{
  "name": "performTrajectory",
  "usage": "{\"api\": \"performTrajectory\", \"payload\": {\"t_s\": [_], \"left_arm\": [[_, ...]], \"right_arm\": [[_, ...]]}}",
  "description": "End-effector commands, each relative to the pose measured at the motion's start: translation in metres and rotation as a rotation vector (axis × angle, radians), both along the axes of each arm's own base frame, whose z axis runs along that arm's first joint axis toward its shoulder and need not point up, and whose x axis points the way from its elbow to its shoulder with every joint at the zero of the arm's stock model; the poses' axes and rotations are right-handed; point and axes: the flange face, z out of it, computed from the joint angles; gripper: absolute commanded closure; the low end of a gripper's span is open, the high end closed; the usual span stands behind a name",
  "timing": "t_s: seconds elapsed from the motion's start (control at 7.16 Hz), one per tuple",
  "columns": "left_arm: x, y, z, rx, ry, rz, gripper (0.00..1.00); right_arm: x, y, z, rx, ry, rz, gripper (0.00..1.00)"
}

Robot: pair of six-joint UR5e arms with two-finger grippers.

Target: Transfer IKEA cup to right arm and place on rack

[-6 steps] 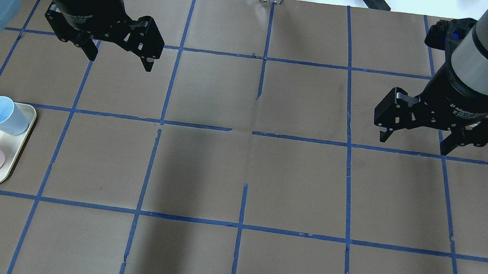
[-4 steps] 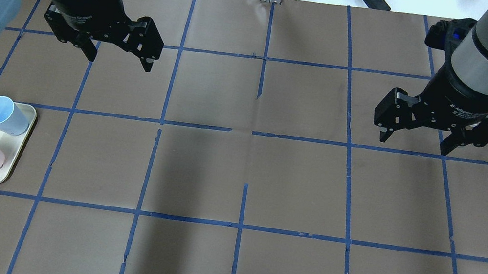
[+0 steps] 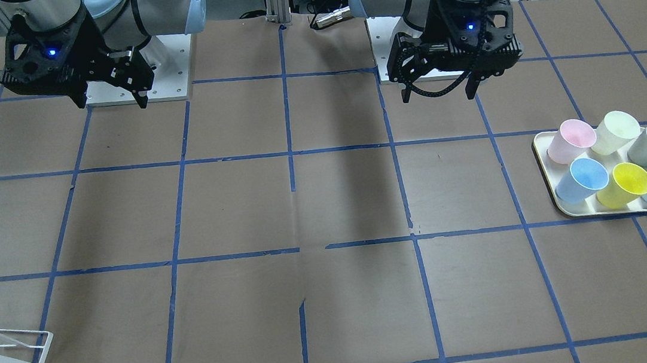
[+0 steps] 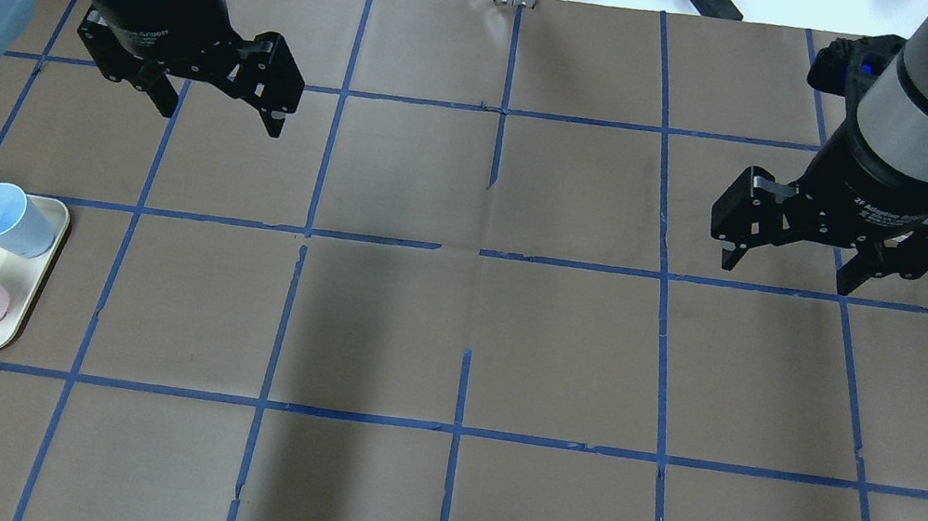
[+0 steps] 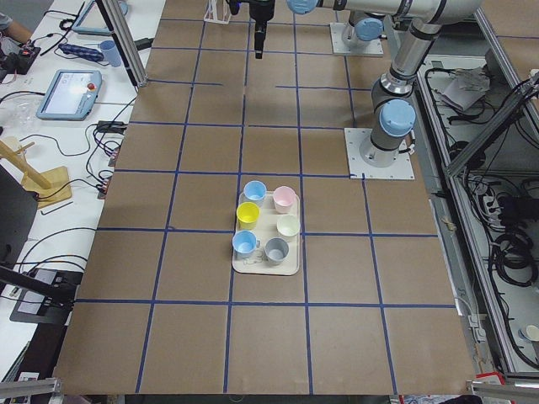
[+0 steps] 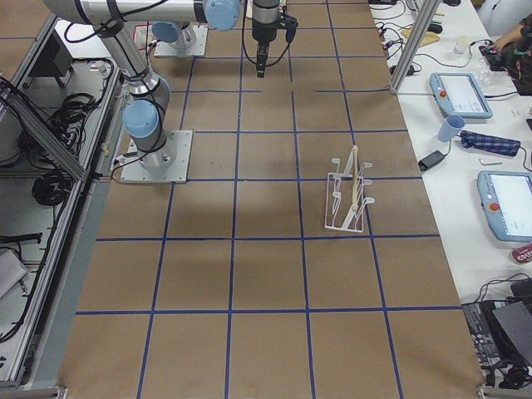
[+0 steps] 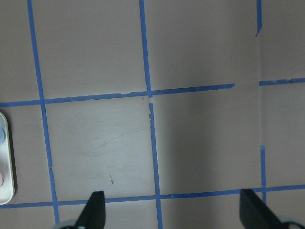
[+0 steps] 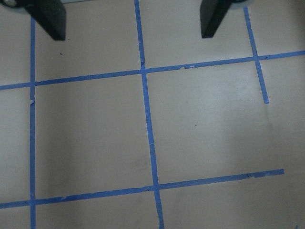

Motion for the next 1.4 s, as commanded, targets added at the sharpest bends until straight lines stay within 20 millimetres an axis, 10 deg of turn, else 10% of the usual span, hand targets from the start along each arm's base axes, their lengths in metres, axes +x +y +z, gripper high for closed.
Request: {"api": "performTrajectory", "payload": {"t_s": [0.0, 0.42, 1.26], "left_arm": [[0.021, -0.004, -0.002, 0.011, -0.008, 0.008, 0.0], [0.1, -0.016, -0.008, 0.06, -0.011, -0.138, 0.0], [0.331, -0.001, -0.077, 0.108, 0.029, -0.212, 0.0]], "right_arm": [[0.0, 0.0, -0.001, 0.0, 0.001, -0.001, 0.0], [0.0, 0.001, -0.002, 0.008, 0.001, 0.0, 0.0], [0.002, -0.001, -0.002, -0.002, -0.017, -0.008, 0.0]]}}
